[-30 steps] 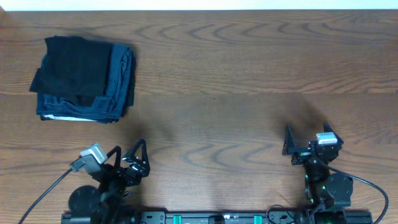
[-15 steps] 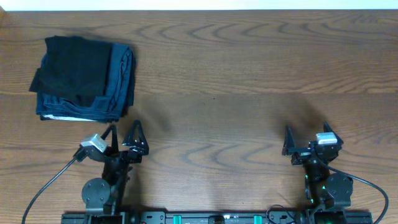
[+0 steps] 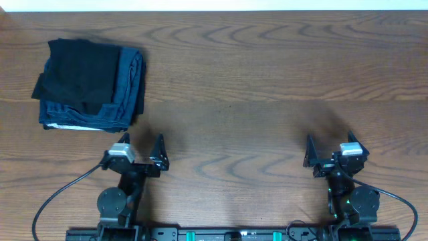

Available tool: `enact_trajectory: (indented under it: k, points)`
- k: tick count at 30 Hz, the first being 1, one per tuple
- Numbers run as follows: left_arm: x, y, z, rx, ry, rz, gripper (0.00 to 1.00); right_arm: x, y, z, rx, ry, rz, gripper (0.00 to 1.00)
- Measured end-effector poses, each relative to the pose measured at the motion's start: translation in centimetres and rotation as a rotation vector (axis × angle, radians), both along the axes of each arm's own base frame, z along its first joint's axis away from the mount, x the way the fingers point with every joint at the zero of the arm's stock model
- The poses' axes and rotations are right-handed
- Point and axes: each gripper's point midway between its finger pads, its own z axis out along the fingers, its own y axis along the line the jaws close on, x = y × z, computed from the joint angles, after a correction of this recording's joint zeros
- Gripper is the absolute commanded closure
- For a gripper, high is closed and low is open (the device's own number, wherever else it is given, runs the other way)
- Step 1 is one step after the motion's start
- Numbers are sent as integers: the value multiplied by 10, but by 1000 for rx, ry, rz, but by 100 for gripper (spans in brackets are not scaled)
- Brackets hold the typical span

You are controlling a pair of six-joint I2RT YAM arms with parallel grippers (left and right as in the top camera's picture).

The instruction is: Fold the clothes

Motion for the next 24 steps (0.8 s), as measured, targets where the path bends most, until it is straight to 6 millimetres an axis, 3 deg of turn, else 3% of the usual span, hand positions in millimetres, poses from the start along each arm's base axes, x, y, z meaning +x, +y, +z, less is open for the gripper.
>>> enact_trajectory:
  k: [8,24]
  points:
    - [-1,3,-8,142,15,10,2,0,0,0,0,0,0,1]
    - [0,6,-8,176,15,23,2,0,0,0,0,0,0,1]
